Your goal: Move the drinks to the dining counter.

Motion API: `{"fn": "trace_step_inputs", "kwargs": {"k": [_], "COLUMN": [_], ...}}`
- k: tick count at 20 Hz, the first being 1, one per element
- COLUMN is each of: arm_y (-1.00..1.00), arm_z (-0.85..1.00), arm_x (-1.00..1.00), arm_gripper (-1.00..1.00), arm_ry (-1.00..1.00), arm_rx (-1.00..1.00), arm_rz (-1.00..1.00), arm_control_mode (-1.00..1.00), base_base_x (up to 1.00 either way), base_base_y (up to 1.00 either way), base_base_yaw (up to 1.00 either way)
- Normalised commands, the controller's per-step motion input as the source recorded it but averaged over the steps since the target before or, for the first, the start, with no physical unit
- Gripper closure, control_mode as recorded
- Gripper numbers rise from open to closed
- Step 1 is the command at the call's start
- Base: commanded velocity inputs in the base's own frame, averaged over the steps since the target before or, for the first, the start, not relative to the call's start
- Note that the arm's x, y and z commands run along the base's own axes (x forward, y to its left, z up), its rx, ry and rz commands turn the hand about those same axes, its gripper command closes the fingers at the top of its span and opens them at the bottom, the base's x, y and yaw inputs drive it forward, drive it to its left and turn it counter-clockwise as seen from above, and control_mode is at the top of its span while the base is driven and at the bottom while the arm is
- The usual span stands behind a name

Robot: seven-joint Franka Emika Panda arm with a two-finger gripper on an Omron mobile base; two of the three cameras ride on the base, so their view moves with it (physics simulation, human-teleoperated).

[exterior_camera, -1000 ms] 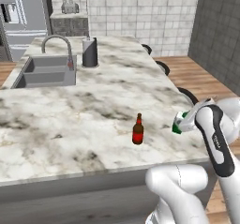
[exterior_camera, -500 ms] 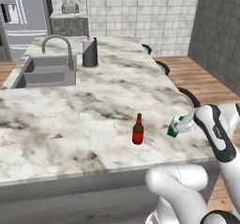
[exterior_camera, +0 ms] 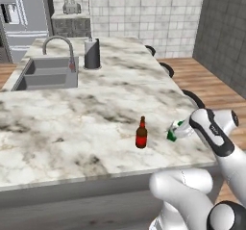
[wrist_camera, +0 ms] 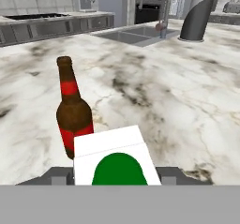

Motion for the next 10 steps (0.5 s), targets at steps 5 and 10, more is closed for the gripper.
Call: {"fn": "trace_step_inputs", "kwargs": {"k": [5, 10], "arm_y": [0.08, 0.0], "arm_z": [-0.36, -0.3], "arm_x": [0.27, 0.3], "arm_gripper": [1.0, 1.0], "arm_ry": [0.0, 0.0], "arm_rx": [-0.01, 0.0], "arm_rz": [-0.01, -0.01], "arm_control_mode": [-1.0, -1.0], "base_base_x": [0.0, 0.0], "base_base_y": [0.0, 0.0], "base_base_yaw": [0.0, 0.0]}}
